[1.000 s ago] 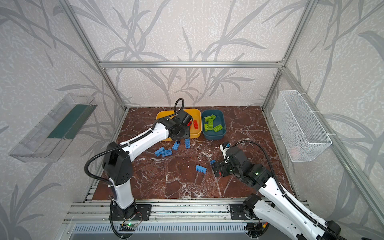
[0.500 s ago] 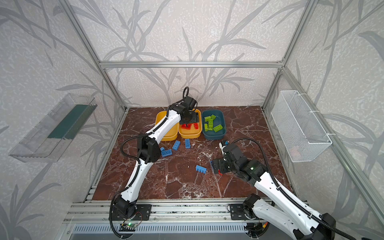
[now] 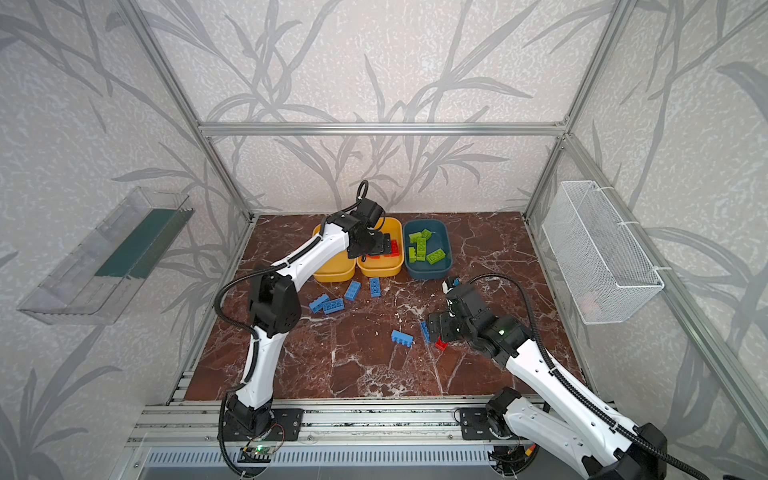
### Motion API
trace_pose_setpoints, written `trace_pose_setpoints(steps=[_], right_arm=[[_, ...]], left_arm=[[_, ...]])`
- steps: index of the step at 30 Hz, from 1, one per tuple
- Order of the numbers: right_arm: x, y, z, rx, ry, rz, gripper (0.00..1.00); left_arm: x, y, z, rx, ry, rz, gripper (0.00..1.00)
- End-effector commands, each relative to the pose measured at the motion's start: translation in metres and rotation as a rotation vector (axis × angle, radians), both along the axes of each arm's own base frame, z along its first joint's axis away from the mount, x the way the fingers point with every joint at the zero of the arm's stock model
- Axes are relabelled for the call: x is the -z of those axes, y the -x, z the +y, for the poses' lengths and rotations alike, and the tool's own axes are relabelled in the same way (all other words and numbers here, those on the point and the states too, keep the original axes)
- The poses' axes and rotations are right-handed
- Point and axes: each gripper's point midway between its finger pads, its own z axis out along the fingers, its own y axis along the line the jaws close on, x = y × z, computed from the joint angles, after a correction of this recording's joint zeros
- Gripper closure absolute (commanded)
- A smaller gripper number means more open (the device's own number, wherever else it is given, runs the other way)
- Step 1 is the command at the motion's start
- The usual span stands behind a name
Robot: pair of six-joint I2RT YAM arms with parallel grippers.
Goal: Sort the legos into containers by color
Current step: 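Grasp a red brick with the right gripper while the left gripper withdraws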
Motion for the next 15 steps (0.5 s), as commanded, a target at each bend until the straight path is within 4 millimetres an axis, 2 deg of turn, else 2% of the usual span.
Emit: trace_pose_setpoints(steps=[1, 4, 10, 15], right_arm=[[0.011, 0.001, -0.008, 0.068, -0.001, 0.032, 0.08], [0.027, 0.004, -0.011, 0.110, -0.010, 0.073, 0.16], [0.056, 0.009, -0.015, 0.166, -0.012, 0.141, 0.21], [0.073, 0.011, -0.025, 0.221, 0.020, 0.173, 0.26]], left_arm=[[-0.038, 0.015, 0.012, -0.029, 0.051, -0.110, 0.03], [-0.035, 0.050, 0.031, -0.053, 0.048, -0.123, 0.03], [-0.021, 0.122, 0.070, -0.090, 0.026, -0.141, 0.01], [-0.007, 0.166, 0.092, -0.110, 0.034, -0.145, 0.01]])
